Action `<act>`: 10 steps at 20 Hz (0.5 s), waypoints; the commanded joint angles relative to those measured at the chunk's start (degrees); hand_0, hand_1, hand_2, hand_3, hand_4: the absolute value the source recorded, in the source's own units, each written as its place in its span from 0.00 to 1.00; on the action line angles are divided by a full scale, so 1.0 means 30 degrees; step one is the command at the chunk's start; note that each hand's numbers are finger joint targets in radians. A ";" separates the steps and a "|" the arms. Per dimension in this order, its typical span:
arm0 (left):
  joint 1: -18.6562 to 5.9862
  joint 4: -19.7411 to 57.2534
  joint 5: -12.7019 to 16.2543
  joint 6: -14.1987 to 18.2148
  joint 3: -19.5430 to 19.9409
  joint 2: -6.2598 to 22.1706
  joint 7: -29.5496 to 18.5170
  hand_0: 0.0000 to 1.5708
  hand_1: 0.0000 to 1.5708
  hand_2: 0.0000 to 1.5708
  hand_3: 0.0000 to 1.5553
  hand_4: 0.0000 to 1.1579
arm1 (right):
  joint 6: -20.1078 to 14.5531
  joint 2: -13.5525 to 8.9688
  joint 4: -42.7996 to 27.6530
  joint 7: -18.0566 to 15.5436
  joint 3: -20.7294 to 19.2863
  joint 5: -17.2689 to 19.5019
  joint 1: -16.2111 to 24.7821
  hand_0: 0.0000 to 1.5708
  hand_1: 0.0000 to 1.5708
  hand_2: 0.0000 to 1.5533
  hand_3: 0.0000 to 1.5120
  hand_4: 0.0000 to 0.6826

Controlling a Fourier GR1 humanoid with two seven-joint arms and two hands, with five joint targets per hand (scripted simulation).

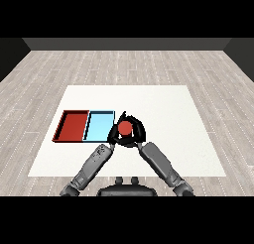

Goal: Pick the red can and put it in the red box

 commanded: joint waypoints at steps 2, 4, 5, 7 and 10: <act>0.0849 -0.1398 -0.0499 0.0808 -0.0503 -0.0060 0.0712 0.00 0.00 0.00 0.00 0.00 | -0.0241 0.0045 0.1405 -0.0757 0.0311 -0.0840 -0.1438 0.93 0.93 0.94 0.93 0.77; -0.0173 -0.0084 -0.0750 0.3434 -0.1974 -0.0058 0.0568 0.00 0.00 0.00 0.00 0.37 | -0.1249 0.0044 -0.0809 0.0803 0.0927 -0.0298 -0.1060 0.95 0.95 0.94 0.93 0.74; -0.0981 0.0693 -0.0752 0.3133 -0.1004 -0.0053 0.0767 0.49 0.49 0.50 0.00 0.48 | -0.0425 0.0040 0.0514 -0.0292 0.0344 -0.0909 -0.1165 0.96 0.96 0.94 0.93 0.75; -0.0230 -0.1048 -0.1119 0.1950 -0.0333 -0.0046 0.1652 0.58 0.58 0.61 0.44 0.65 | -0.0446 0.0037 0.0671 0.0042 0.0167 -0.1307 -0.2175 0.97 0.97 0.95 0.93 0.77; -0.1408 0.1281 0.0823 0.3107 -0.1292 -0.0037 0.0583 1.00 1.00 0.97 0.91 0.78 | -0.0696 0.0031 -0.0824 0.0257 0.0941 -0.0653 -0.0284 0.95 0.95 0.93 0.92 0.76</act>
